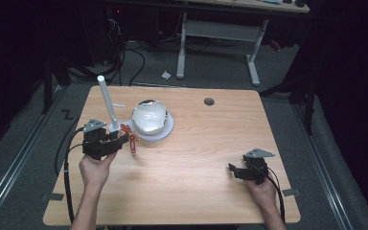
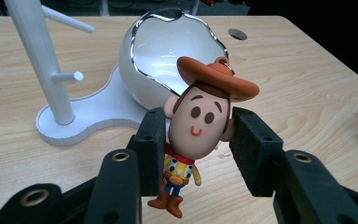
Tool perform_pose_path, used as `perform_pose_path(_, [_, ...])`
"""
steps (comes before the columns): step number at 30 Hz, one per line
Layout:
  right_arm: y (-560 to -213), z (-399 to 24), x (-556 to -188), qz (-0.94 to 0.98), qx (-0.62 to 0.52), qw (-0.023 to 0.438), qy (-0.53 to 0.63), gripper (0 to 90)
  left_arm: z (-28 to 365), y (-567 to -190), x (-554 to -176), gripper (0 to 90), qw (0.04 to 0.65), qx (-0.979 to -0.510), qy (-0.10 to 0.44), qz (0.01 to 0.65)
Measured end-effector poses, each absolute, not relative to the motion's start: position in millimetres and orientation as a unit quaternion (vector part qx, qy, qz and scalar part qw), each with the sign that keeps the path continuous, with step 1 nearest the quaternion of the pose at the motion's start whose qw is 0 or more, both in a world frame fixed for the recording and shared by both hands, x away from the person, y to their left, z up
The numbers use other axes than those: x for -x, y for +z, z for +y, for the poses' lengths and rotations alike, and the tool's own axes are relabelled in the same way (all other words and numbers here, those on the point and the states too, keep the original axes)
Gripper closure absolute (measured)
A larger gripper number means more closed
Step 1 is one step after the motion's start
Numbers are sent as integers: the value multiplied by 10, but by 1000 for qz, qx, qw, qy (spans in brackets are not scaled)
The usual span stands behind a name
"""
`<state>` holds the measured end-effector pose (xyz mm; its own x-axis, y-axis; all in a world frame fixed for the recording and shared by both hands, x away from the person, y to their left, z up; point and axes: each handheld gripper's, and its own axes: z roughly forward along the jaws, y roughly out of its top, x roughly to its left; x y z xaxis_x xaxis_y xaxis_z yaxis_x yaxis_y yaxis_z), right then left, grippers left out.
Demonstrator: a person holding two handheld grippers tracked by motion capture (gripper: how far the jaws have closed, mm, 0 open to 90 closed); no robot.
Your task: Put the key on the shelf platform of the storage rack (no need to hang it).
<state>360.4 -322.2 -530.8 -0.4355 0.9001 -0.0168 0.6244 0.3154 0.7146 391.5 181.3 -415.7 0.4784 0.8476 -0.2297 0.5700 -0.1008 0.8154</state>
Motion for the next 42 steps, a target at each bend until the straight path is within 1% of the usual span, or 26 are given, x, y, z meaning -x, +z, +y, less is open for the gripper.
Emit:
perform_pose_path(17, [-5308,-3222,-3604,783,-487,212,324,246,1750,-3804,-3928,574,480,-728,139,469])
perform_pose_path(27, [-5307,-3221,-3604,783,-487,212,324,246,1754,-3616,-4011,574,490,-724,134,468])
perform_pose_path(32, [-5307,-3221,-3603,783,-487,212,324,246,1767,-3569,-4096,574,483,-725,129,475])
perform_pose_path(42, [-5307,-3221,-3603,783,-486,212,324,246,1660,-3413,-4243,574,479,-732,131,467])
